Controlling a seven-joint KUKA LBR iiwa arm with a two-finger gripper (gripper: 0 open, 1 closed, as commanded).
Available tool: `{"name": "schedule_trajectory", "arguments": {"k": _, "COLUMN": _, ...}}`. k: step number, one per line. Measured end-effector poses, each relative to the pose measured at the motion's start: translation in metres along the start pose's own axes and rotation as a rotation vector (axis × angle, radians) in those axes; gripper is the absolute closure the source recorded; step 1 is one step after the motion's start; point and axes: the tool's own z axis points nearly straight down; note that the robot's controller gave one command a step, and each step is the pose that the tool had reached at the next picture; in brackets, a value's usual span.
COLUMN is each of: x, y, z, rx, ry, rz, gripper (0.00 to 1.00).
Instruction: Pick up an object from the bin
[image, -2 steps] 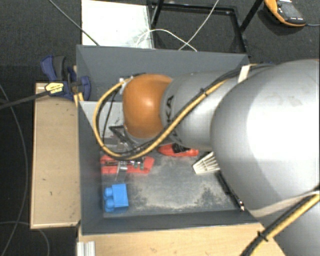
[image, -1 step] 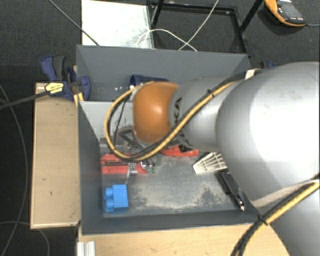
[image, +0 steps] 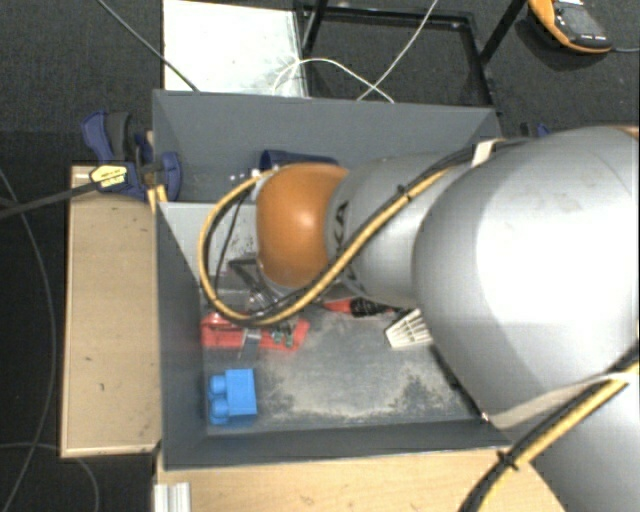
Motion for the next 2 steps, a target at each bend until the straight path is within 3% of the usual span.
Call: {"name": "schedule_trajectory", "arguments": {"k": 2, "x": 0.0007, "y": -0.0003, "z": -0.0091, "rx": -0.001, "ry": 0.0, "rz": 0.003, "gripper": 1.0}}
